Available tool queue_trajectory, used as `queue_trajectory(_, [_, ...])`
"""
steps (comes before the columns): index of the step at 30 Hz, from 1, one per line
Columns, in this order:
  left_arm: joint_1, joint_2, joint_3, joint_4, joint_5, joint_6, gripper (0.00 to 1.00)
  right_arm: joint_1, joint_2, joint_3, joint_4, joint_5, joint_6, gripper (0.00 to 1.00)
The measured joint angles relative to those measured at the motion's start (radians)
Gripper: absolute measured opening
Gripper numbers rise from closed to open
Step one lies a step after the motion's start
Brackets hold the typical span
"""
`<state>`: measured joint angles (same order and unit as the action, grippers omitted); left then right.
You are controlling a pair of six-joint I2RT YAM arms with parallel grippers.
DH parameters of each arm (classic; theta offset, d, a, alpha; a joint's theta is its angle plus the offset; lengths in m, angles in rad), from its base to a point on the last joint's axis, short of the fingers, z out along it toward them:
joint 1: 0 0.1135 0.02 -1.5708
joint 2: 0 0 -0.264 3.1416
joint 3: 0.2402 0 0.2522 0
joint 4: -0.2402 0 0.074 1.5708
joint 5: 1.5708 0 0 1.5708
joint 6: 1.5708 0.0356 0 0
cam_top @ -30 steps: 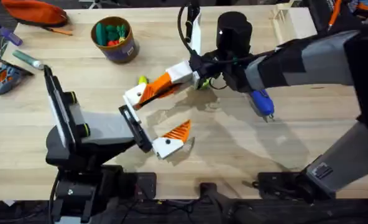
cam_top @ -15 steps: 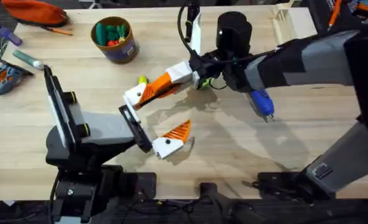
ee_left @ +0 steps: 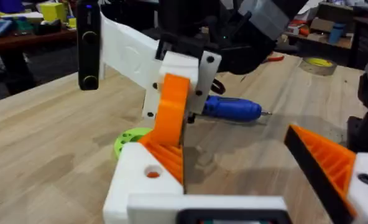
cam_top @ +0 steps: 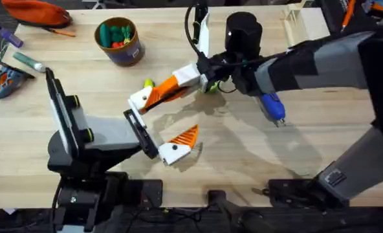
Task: Pick up the gripper from the table and insert it into the empty holder that is missing its gripper. Then pick up a screw, insert it into the mounting hole, and use the screwdriver to tighten it. Finally, clean up the table by picking up the vegetable and placing it into the bucket.
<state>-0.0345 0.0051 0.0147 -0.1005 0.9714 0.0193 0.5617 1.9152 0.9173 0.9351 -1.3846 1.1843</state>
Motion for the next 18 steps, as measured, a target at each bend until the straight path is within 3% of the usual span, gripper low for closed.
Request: queue_trajectory(18, [0.0, 0.0, 0.0, 0.0, -0.003, 0.0, 0.986, 0.002, 0.005, 0.0, 0.012, 0.004, 0.001, 0.008])
